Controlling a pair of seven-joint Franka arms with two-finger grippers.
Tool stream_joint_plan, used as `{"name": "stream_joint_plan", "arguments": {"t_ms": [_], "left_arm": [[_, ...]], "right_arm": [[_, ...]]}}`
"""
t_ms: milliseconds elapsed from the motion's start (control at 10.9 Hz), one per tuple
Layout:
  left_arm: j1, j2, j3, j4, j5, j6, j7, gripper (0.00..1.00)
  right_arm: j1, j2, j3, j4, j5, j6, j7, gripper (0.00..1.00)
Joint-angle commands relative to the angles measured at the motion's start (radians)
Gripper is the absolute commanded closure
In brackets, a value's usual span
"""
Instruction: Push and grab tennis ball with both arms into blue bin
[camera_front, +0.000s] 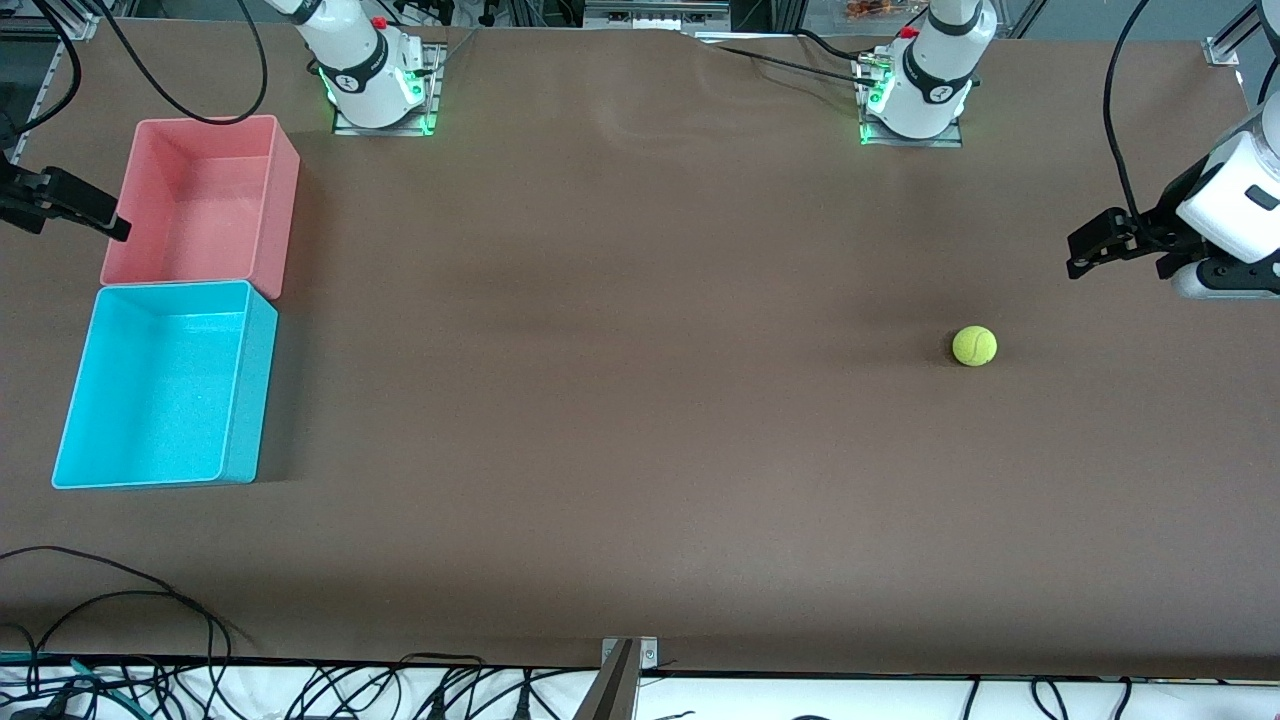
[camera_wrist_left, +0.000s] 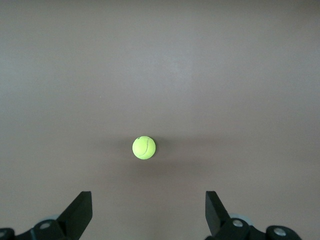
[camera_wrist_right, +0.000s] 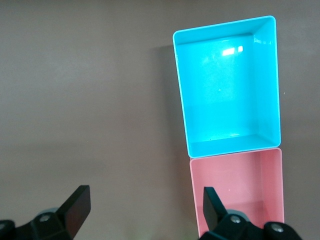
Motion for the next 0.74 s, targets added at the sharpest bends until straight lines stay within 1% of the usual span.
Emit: {"name": "stream_joint_plan", "arguments": {"t_ms": [0, 368, 460, 644], "left_arm": [[0.004, 0.007, -0.003, 0.022, 0.014, -0.021, 0.003, 0.0], [0.005, 0.007, -0.003, 0.022, 0.014, -0.021, 0.003, 0.0], [0.026, 0.007, -0.003, 0.021, 0.006, -0.023, 0.004, 0.0], [0.031, 0.009, -0.004, 0.022, 0.006, -0.039, 0.006, 0.0]], "right_arm": [[0.001, 0.006, 0.003, 0.017, -0.007, -0.005, 0.015, 0.0], [0.001, 0.006, 0.003, 0.017, -0.007, -0.005, 0.015, 0.0], [0.001, 0.006, 0.003, 0.017, -0.004, -0.005, 0.015, 0.0], [0.003, 0.006, 0.003, 0.017, -0.007, -0.006, 0.016, 0.0]]}}
